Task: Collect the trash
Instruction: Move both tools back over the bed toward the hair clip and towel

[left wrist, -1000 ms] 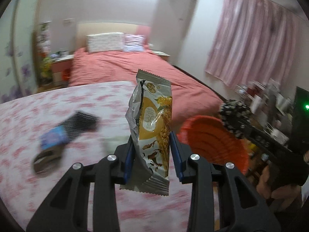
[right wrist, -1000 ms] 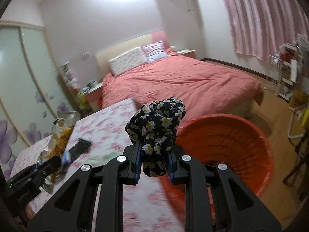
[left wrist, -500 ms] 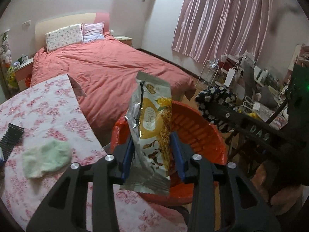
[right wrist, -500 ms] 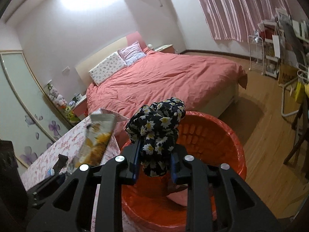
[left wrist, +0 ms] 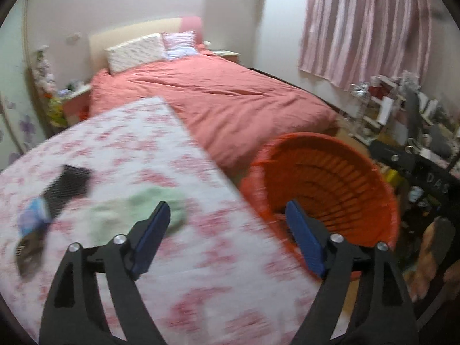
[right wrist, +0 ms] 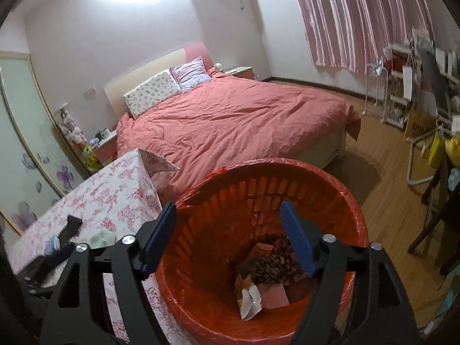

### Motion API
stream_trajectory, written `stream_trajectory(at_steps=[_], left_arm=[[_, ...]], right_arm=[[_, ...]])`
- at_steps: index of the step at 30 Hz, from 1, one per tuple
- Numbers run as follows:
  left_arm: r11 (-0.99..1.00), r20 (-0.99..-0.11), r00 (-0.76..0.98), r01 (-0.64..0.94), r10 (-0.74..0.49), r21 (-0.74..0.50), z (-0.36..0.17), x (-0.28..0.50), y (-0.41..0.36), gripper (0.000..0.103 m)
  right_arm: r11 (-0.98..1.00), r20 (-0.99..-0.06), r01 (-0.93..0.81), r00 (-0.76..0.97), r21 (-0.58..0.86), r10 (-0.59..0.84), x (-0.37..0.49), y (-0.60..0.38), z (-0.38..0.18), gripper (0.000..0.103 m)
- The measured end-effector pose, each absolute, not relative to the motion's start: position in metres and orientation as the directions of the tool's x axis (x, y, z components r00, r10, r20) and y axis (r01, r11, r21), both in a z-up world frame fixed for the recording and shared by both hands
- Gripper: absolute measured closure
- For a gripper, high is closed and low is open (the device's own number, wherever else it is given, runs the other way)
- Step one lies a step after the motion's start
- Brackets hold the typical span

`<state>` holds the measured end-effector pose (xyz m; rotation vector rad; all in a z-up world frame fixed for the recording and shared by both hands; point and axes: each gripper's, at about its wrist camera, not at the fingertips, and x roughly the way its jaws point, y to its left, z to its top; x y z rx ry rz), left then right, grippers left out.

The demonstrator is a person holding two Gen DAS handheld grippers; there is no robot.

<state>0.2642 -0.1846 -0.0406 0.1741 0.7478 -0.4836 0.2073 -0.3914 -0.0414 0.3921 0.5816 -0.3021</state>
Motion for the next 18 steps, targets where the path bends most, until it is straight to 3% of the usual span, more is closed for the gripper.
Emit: stream_trajectory(at_steps=[6,13,18], left_arm=[[0.936,-0.679,0.705,0.344,-0.204,0.077,-0.04,0.269,-0.106,0.017],[0.987,-0.704,0.71,0.123,-0.017,0.1,-0.055,0.289,0.014,0.017],[0.996,-0.737,0.675,0.035,0.037,0.083,-0.066,0.303,0.065,0.017]], right_arm=[[0.919,-0.604,0.335,0.783,0.207,-0.149,0.218,-0.353,-0.045,0.019],[0.955,-0.644,0.239,0.761,0.176,-0.071,0.23,-0.301,-0.052,0.018],[0.971,-0.667,0.167,0.745,0.172,-0.01,0.236,-0.271,-0.055,0.018]])
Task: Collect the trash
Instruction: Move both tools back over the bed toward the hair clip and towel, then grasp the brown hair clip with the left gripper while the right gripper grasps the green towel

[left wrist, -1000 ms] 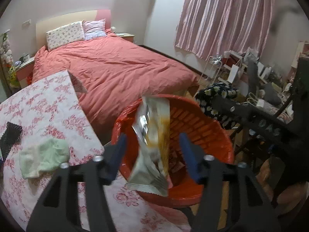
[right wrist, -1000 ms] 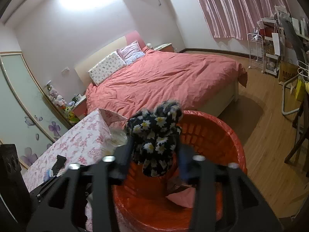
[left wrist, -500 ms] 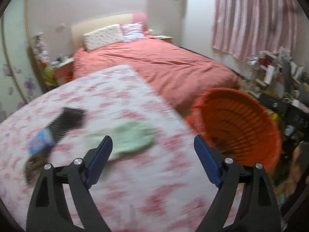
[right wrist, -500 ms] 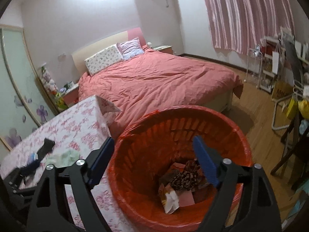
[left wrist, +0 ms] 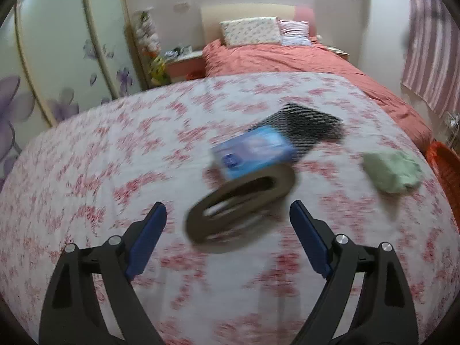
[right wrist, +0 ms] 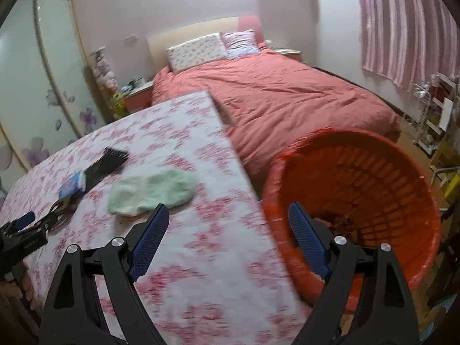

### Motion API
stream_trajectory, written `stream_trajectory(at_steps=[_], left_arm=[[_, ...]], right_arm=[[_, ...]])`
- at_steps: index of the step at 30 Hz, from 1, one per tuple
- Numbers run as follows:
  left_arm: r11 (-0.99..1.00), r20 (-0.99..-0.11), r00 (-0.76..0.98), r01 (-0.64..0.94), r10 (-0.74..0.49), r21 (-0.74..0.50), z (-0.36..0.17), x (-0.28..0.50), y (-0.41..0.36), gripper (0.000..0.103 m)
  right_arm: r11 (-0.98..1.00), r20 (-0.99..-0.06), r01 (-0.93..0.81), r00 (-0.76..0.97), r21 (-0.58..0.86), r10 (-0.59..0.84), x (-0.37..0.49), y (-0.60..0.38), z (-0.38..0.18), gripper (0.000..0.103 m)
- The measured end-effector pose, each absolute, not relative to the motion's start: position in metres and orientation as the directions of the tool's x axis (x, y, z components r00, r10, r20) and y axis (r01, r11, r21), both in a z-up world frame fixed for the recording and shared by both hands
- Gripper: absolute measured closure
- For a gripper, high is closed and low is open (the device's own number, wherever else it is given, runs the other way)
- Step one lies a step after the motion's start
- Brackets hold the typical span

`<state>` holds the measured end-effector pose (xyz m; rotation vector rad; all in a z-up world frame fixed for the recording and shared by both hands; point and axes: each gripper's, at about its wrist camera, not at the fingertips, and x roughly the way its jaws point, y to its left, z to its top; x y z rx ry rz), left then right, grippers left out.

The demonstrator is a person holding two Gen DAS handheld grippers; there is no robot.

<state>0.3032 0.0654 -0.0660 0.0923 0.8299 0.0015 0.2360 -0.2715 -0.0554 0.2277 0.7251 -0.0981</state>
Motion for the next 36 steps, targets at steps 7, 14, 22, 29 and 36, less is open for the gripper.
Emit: stream_trajectory(at_steps=[7,14,22,29,36], left_arm=[[0.997,-0.779,0.626,0.081,-0.04,0.014,-0.079,0.317,0.076,0.033],[0.977,-0.769,0.613,0.205,-0.18,-0.066,-0.071,0.297,0.05,0.036],[0.984,-0.738,0.659,0.173,-0.145,-0.039,-0.06,0.297,0.041,0.037],[0.989,-0.748,0.659,0.146,-0.079,0.024,-0.065,0.318,0.06,0.031],[0.974,-0.766,0.627,0.224,-0.14,0.005,-0.076,0.315,0.048,0.037]], right_arm=[[0.982,-0.686,0.109,0.727,0.158,0.03,0.239,-0.24,-0.058,0.018],[0.982,-0.7,0.101,0.713,0.162,0.043,0.245,-0.23,-0.061,0.018],[0.982,-0.707,0.091,0.706,0.166,0.054,0.247,-0.225,-0.064,0.018],[0.977,-0.711,0.098,0.7,0.187,0.066,0.25,-0.227,-0.066,0.018],[0.977,-0.718,0.089,0.692,0.191,0.078,0.253,-0.223,-0.069,0.018]])
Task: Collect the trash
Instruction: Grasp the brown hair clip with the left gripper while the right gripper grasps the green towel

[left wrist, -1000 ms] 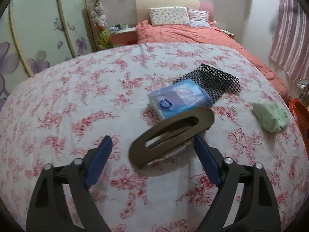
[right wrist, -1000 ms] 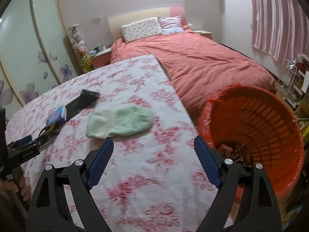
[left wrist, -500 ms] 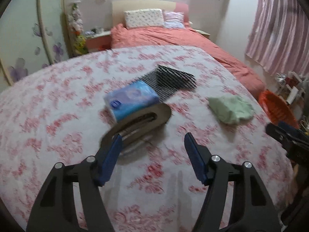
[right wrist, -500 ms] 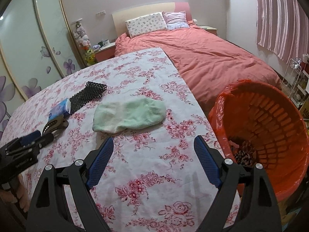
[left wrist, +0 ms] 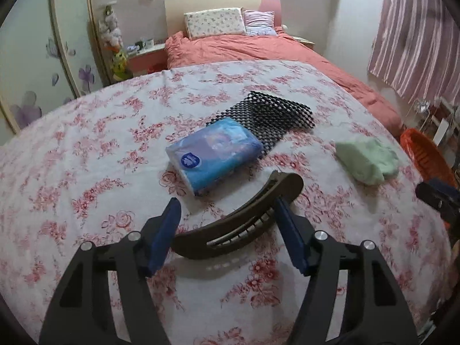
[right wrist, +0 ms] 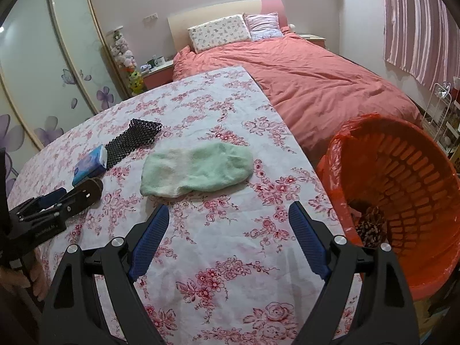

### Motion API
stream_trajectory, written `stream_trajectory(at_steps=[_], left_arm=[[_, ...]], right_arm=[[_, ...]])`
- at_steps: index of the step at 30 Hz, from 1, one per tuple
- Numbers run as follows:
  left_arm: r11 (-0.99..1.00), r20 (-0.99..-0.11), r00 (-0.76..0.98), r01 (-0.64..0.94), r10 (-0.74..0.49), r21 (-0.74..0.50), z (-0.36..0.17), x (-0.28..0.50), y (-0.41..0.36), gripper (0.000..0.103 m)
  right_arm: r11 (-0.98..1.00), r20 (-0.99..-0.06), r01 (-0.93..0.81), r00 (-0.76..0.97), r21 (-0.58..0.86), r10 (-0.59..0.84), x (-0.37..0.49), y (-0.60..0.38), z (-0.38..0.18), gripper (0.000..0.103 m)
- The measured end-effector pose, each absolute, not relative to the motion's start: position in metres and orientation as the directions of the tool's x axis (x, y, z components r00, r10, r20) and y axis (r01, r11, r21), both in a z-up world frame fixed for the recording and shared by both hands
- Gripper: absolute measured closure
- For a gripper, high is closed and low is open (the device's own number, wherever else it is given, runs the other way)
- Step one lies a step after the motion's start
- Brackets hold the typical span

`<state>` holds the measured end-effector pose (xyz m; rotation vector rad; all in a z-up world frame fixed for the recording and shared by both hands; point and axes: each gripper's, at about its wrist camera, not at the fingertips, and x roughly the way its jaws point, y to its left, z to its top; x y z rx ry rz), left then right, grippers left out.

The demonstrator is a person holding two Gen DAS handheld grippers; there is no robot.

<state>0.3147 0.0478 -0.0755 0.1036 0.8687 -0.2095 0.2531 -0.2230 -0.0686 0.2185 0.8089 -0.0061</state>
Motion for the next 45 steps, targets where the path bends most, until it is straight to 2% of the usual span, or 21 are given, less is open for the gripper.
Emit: stream_trajectory(at_steps=[1,4,8,12,15,17,18,23,28,34,40,41,42,44,45], left_arm=[[0.974,-0.764,0.628,0.227,-0.147,0.0,-0.074,0.311,0.047,0.037],[0.959,-0.793,0.557,0.26,-0.248,-0.118,-0.075,0.307,0.045,0.045],[0.965,-0.805,0.569,0.261,-0.167,-0.016,-0.083,0.305,0.028,0.044],[0.969,-0.806,0.574,0.246,-0.148,-0.003,-0.085,0.31,0.022,0.046],[0.969,-0.806,0.575,0.246,-0.144,0.002,-0.084,0.311,0.014,0.057],[0.97,-0.802,0.58,0.242,-0.143,0.002,-0.083,0.311,0.01,0.068],[0.972,-0.8,0.583,0.237,-0.141,0.001,-0.083,0.311,0.008,0.069],[0.98,-0.798,0.594,0.2,-0.104,0.022,-0.083,0.312,0.008,0.07],[0.993,-0.815,0.577,0.114,-0.052,0.018,-0.082,0.309,0.04,0.07],[0.997,-0.811,0.582,0.083,-0.055,-0.008,-0.081,0.297,0.068,0.069],[0.995,-0.8,0.594,0.088,-0.082,-0.037,-0.082,0.289,0.075,0.057],[0.995,-0.799,0.596,0.088,-0.082,-0.037,-0.082,0.289,0.074,0.055],[0.995,-0.797,0.598,0.088,-0.082,-0.036,-0.082,0.288,0.074,0.054],[0.996,-0.794,0.602,0.088,-0.08,-0.034,-0.082,0.288,0.073,0.054],[0.996,-0.793,0.603,0.087,-0.08,-0.034,-0.082,0.288,0.074,0.054]], right_arm=[[0.977,-0.719,0.088,0.69,0.192,0.079,0.254,-0.222,-0.069,0.018],[0.977,-0.723,0.088,0.686,0.194,0.082,0.254,-0.221,-0.071,0.018],[0.976,-0.726,0.081,0.681,0.2,0.092,0.255,-0.218,-0.073,0.019],[0.979,-0.727,0.07,0.68,0.19,0.093,0.254,-0.214,-0.074,0.018],[0.978,-0.728,0.072,0.679,0.198,0.097,0.255,-0.215,-0.075,0.018],[0.977,-0.729,0.073,0.677,0.201,0.099,0.256,-0.215,-0.076,0.018],[0.977,-0.73,0.072,0.676,0.203,0.101,0.256,-0.215,-0.076,0.018],[0.975,-0.728,0.066,0.676,0.214,0.114,0.261,-0.212,-0.077,0.018],[0.97,-0.714,0.047,0.686,0.238,0.143,0.271,-0.205,-0.072,0.018],[0.97,-0.724,0.02,0.67,0.243,0.167,0.298,-0.179,-0.073,0.019],[0.992,-0.756,0.038,0.651,0.121,0.068,0.318,-0.16,-0.082,0.019],[0.993,-0.761,0.045,0.646,0.112,0.057,0.32,-0.161,-0.084,0.021],[0.992,-0.772,0.054,0.633,0.113,0.053,0.322,-0.163,-0.086,0.029],[0.992,-0.769,0.069,0.638,0.105,0.037,0.321,-0.167,-0.085,0.052],[0.994,-0.77,0.065,0.638,0.089,0.028,0.32,-0.169,-0.085,0.069]])
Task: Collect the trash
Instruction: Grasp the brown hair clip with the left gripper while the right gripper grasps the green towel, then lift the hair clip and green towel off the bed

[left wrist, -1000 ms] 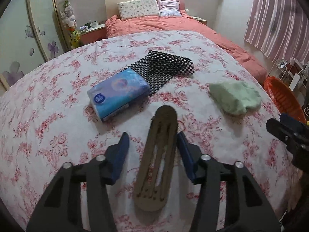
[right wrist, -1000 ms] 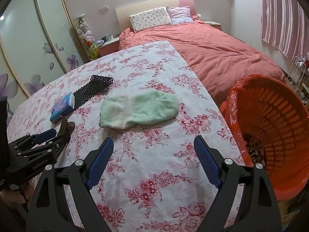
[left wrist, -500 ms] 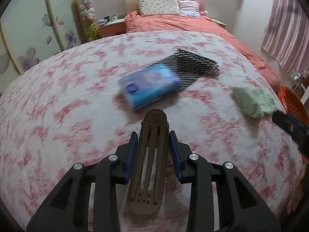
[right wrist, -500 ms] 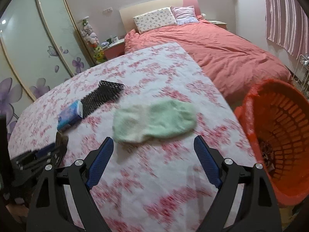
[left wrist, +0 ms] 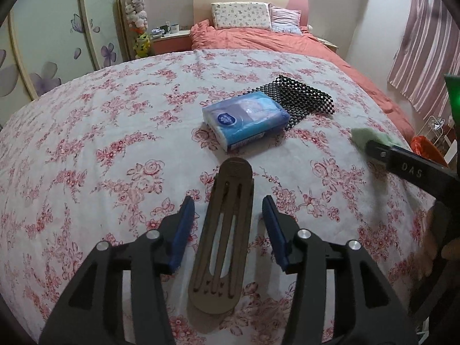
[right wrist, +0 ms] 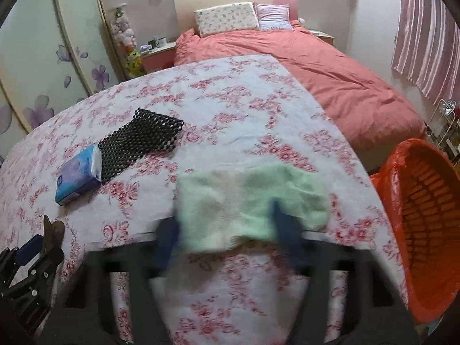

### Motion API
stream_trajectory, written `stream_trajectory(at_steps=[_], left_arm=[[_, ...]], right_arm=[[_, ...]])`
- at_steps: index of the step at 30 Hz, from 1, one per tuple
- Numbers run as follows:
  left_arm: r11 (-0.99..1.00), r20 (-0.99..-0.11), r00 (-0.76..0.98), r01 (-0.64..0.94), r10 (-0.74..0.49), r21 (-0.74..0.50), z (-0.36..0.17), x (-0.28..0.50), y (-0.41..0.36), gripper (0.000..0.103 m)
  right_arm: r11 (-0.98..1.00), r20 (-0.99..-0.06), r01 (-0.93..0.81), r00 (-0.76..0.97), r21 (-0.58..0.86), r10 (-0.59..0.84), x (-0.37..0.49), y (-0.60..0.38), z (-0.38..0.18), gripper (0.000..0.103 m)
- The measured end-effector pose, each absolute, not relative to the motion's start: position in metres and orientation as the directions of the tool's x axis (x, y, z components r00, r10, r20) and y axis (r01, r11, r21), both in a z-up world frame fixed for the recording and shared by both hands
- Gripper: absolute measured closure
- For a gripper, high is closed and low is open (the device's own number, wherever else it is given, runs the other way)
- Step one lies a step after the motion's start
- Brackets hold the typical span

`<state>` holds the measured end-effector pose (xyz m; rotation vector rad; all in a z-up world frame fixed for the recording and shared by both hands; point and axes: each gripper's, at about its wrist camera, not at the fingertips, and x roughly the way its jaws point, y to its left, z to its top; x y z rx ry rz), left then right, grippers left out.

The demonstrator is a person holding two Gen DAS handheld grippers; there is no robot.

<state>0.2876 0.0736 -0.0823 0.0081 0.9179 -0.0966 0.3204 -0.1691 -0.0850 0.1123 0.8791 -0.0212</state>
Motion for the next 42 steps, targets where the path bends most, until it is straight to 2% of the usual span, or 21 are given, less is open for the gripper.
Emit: stream_trajectory(at_steps=[1,4,14,22,30,32,35,42], left_arm=[[0.996,-0.792,0.605,0.086,-0.081,-0.035,-0.083,0.287,0.074,0.054],[0.996,-0.788,0.61,0.086,-0.083,-0.039,-0.083,0.286,0.074,0.054],[0.996,-0.785,0.614,0.081,-0.084,-0.043,-0.082,0.282,0.069,0.055],[0.996,-0.781,0.618,0.054,-0.087,-0.068,-0.082,0.285,0.075,0.061],[0.996,-0.787,0.614,0.082,-0.062,-0.015,-0.083,0.288,0.067,0.063],[0.996,-0.787,0.614,0.091,-0.056,0.0,-0.083,0.289,0.063,0.067],[0.995,-0.787,0.615,0.101,-0.053,0.012,-0.082,0.289,0.059,0.068],[0.993,-0.783,0.614,0.112,-0.102,-0.042,-0.076,0.283,0.064,0.069]], right_arm=[[0.995,-0.77,0.058,0.637,0.086,0.029,0.32,-0.17,-0.085,0.086],[0.994,-0.772,0.033,0.633,0.105,0.06,0.31,-0.173,-0.084,0.093],[0.993,-0.766,-0.012,0.635,0.116,0.098,0.294,-0.167,-0.086,0.094],[0.994,-0.77,-0.009,0.632,0.113,0.093,0.293,-0.166,-0.086,0.093],[0.993,-0.769,-0.009,0.631,0.12,0.099,0.292,-0.165,-0.087,0.093],[0.993,-0.769,-0.009,0.632,0.12,0.099,0.292,-0.165,-0.087,0.093],[0.992,-0.767,-0.009,0.633,0.123,0.101,0.292,-0.166,-0.087,0.093],[0.988,-0.753,-0.013,0.646,0.155,0.126,0.282,-0.171,-0.082,0.095]])
